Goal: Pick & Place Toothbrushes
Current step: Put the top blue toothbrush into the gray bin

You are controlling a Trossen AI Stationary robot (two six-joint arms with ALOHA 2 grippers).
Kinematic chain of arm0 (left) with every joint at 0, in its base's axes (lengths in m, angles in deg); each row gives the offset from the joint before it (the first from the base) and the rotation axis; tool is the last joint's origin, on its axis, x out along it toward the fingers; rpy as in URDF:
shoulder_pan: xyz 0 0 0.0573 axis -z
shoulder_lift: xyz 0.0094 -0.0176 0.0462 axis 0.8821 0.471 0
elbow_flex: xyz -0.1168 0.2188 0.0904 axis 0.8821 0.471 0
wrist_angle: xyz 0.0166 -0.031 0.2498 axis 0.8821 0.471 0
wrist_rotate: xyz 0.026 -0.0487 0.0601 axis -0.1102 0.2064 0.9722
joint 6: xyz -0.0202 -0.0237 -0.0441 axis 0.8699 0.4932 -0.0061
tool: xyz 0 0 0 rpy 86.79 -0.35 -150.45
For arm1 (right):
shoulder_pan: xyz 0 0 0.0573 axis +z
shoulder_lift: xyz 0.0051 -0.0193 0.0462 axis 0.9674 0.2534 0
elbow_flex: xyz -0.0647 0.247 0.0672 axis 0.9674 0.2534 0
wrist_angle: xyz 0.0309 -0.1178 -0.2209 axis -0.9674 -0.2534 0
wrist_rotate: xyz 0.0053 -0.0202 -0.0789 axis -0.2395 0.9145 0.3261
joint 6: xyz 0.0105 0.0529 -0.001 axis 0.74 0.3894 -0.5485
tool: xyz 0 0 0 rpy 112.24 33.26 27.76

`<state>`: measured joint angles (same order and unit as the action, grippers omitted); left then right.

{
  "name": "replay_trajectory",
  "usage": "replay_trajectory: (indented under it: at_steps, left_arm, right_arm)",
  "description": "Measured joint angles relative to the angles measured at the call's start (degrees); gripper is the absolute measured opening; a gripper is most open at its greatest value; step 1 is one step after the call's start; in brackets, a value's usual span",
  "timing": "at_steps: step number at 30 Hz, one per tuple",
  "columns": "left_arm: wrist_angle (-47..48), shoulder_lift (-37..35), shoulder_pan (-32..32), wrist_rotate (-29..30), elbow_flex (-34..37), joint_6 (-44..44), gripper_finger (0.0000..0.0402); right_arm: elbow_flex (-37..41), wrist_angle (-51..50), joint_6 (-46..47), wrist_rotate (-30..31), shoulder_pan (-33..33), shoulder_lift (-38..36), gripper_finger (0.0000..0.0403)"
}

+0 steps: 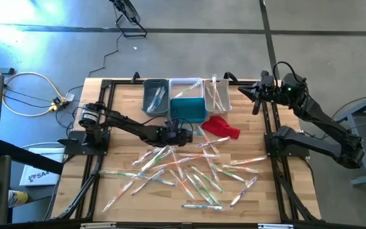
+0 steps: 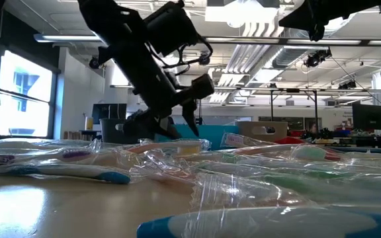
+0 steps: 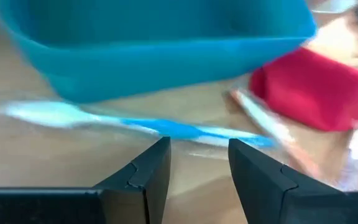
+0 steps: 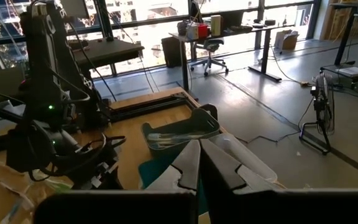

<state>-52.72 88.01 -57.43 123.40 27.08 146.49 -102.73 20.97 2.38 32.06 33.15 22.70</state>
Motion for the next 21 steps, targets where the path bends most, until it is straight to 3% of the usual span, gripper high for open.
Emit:
replay_trajectory:
  at_steps: [21]
  left_arm:
    - [-2.02,1.62,-3.14,1.35,0.04,-7.18,0.0159]
  right_arm:
    - [0.00,-0.30,0.01,-0.01,0.02,0.01,0.0004]
